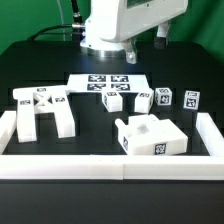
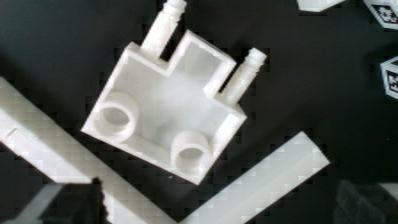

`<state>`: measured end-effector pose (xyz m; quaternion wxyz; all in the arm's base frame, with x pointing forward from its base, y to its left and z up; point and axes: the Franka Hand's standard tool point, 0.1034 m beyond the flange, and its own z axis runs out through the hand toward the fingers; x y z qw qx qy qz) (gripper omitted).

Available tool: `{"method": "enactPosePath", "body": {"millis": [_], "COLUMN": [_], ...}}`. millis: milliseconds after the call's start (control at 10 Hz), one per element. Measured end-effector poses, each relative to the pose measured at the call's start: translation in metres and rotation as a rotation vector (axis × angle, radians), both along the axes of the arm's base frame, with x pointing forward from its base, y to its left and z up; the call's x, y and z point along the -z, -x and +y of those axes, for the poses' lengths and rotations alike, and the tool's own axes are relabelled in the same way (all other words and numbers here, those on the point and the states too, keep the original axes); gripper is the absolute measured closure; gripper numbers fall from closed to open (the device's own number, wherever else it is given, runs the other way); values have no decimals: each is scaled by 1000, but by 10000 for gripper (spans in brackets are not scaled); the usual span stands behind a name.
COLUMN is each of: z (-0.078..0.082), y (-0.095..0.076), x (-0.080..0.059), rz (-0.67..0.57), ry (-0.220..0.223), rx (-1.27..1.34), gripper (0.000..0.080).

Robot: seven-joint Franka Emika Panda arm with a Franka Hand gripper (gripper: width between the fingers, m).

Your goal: Assemble chair

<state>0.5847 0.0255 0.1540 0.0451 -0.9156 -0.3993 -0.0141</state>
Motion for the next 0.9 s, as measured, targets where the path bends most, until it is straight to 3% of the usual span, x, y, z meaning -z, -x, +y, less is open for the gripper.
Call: {"method": "enactPosePath", "body": {"millis": [600, 900], "z": [0, 11], "y": [1, 2], "x": [2, 9], "rz": [5, 36], "ry": [1, 6], "rx": [7, 270], "gripper": [150, 150]}}
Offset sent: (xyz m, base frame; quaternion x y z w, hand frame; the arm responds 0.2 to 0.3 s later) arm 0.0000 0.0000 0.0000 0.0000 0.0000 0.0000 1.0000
